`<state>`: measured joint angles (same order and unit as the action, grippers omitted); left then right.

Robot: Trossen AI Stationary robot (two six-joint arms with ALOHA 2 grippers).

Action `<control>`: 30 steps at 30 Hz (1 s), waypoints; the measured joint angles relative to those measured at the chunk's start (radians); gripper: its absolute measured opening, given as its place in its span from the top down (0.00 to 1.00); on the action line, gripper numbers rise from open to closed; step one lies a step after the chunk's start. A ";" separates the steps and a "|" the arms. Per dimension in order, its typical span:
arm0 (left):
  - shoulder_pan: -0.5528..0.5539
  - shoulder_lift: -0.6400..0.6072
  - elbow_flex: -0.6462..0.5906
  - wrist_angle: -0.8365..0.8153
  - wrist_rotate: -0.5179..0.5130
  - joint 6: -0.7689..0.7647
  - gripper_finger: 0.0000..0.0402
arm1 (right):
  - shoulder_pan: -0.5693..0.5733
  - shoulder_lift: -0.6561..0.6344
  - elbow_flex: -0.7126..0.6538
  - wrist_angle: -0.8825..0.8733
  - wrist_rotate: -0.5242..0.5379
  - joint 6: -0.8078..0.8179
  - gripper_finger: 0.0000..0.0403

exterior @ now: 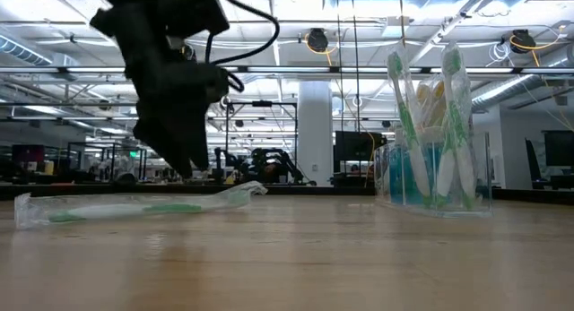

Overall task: Pick & Place toothbrushing station
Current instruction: Put the green toothbrush into the bottom of the transparent organizer

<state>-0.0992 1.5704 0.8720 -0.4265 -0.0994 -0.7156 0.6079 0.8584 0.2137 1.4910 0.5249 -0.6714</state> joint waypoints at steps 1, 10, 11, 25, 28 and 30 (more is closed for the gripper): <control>-0.002 -0.003 0.024 -0.055 0.042 -0.014 0.34 | 0.000 0.000 0.000 0.001 0.001 -0.001 0.47; -0.183 0.007 0.187 -0.257 0.129 -0.099 0.34 | 0.000 0.000 0.000 0.000 0.002 -0.006 0.47; -0.207 0.018 0.188 -0.253 0.134 -0.106 0.34 | 0.000 0.000 0.000 0.000 0.002 -0.006 0.47; -0.268 0.297 0.194 -0.215 0.225 -0.291 0.34 | 0.000 0.000 0.000 0.009 0.001 0.004 0.47; -0.266 0.309 0.197 -0.230 0.214 -0.307 0.34 | 0.000 0.000 0.000 0.009 0.001 0.004 0.47; -0.254 0.310 0.197 -0.235 0.216 -0.308 0.37 | 0.000 0.000 0.000 0.008 0.001 0.004 0.47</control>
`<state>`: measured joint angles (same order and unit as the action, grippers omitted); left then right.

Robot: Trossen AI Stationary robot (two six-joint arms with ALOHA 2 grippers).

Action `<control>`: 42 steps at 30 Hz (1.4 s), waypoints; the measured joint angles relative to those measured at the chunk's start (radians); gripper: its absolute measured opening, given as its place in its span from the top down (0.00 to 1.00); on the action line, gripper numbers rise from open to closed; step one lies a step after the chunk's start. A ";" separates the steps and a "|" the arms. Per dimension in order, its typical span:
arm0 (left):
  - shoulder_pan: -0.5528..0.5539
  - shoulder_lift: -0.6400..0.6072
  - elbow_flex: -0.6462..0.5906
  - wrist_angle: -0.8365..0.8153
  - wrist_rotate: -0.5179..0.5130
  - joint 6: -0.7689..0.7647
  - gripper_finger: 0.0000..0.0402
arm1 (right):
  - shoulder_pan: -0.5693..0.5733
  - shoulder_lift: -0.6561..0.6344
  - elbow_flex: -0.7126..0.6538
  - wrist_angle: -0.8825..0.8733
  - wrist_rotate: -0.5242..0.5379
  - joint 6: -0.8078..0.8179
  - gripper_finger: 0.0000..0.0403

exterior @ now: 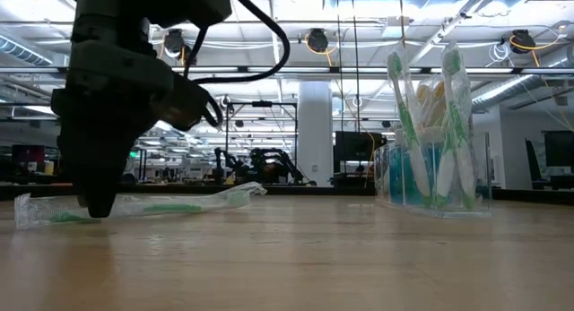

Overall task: Pick & Place toothbrushing station
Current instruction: Put the green toothbrush into the bottom of the transparent organizer

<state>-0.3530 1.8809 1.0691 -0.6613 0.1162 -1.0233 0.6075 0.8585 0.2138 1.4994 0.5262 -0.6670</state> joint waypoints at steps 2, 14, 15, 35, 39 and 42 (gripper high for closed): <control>0.007 -0.009 -0.004 -0.002 0.004 -0.003 0.44 | 0.000 0.000 0.000 0.000 0.000 0.000 0.47; 0.027 -0.029 -0.011 -0.024 -0.034 0.066 0.94 | 0.000 0.000 0.000 0.000 0.000 0.000 0.47; 0.030 -0.037 -0.012 -0.026 -0.036 0.073 0.96 | 0.000 0.000 0.000 0.000 0.000 0.000 0.47; 0.072 -0.292 -0.014 0.723 -0.561 0.934 0.99 | -0.064 0.004 0.000 -0.100 0.210 0.015 0.47; 0.132 -0.282 -0.013 0.869 -0.560 1.120 0.97 | -0.117 0.010 0.020 -0.171 0.204 0.080 0.47; 0.195 -0.270 -0.014 0.897 -0.500 1.154 0.99 | -0.158 0.025 0.050 -0.254 0.160 0.146 0.45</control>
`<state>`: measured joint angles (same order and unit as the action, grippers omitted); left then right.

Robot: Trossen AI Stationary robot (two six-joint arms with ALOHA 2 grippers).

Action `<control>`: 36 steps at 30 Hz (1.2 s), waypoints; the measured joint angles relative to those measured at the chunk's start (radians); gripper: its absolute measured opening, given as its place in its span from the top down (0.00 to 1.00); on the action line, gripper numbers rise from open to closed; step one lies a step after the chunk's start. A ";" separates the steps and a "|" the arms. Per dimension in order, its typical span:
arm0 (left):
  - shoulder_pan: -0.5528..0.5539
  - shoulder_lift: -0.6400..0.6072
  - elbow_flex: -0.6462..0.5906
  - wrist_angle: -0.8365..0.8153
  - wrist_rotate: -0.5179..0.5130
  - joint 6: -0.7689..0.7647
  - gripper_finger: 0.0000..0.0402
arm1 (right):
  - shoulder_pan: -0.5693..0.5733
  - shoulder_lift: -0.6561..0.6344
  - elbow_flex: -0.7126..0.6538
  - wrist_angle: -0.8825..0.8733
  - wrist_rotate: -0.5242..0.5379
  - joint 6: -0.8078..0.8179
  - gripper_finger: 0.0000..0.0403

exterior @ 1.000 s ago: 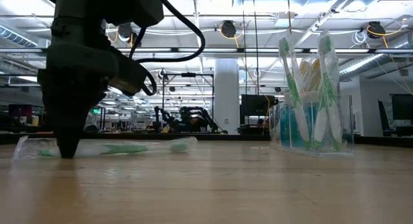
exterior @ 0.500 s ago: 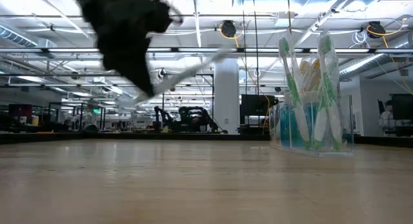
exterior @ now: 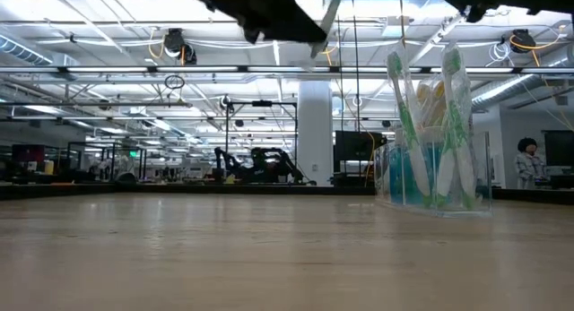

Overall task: Pick & Place toothbrushing station
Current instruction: Put the green toothbrush into the bottom of the transparent organizer

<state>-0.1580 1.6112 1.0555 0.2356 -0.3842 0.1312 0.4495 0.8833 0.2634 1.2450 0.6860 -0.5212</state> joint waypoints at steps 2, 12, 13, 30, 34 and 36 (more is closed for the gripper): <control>0.048 0.017 0.000 0.038 0.072 -0.001 0.99 | -0.033 0.022 0.025 -0.057 -0.062 0.059 0.43; 0.115 0.081 0.001 0.114 0.279 -0.040 0.98 | -0.173 0.171 0.127 -0.158 -0.185 0.296 0.30; 0.115 0.081 0.001 0.114 0.279 -0.040 0.98 | -0.183 0.183 0.134 -0.157 -0.226 0.318 0.30; 0.112 0.096 0.001 0.103 0.282 -0.064 0.98 | -0.221 0.325 0.201 -0.006 -0.378 0.378 0.33; 0.112 0.116 0.002 0.114 0.283 -0.068 0.98 | -0.219 0.331 0.201 0.014 -0.378 0.354 0.34; 0.112 0.128 0.002 0.109 0.283 -0.081 0.96 | -0.219 0.331 0.201 0.016 -0.378 0.352 0.36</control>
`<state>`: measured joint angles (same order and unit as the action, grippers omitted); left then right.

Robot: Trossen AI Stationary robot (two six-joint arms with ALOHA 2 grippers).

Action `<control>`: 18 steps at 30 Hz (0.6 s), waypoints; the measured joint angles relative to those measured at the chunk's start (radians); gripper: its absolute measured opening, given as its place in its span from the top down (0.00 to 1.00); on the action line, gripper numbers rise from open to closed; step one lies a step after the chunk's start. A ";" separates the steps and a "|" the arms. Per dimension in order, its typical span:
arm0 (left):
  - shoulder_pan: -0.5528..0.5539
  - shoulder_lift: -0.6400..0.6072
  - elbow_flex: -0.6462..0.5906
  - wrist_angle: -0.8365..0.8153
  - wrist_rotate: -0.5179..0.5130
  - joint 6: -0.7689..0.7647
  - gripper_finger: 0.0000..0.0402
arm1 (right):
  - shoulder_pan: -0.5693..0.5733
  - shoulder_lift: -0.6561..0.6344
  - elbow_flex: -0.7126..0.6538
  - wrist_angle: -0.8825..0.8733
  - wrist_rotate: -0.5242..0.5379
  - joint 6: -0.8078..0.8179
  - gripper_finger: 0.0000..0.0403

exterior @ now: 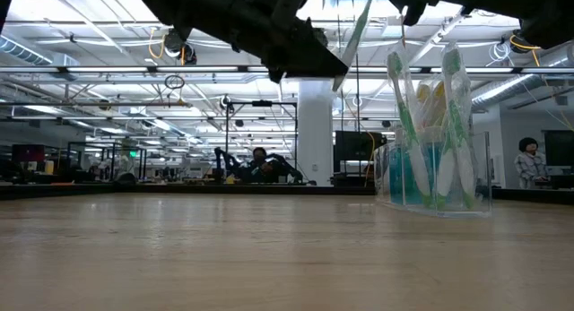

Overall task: Pick & Place toothbrushing station
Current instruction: Put the green toothbrush into the bottom of the transparent organizer

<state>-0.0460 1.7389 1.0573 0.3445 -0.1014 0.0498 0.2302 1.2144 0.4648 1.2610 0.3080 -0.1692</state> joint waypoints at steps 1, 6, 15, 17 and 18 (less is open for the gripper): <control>0.000 0.007 0.000 0.002 0.000 -0.002 0.95 | 0.000 0.000 0.000 -0.001 0.000 -0.002 0.37; 0.000 0.010 0.000 0.010 0.000 -0.003 0.96 | 0.000 0.000 0.000 -0.009 0.002 -0.031 0.44; 0.000 0.010 0.000 0.013 -0.001 -0.003 0.95 | 0.000 0.000 0.000 -0.025 0.003 -0.056 0.56; -0.001 0.010 0.000 0.015 -0.001 -0.003 0.94 | 0.000 0.000 0.000 -0.025 0.004 -0.060 0.59; -0.001 0.010 0.000 0.017 -0.001 -0.003 0.94 | 0.000 0.000 0.000 -0.024 0.004 -0.060 0.60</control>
<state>-0.0471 1.7493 1.0573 0.3611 -0.1020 0.0467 0.2306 1.2144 0.4644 1.2366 0.3119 -0.2291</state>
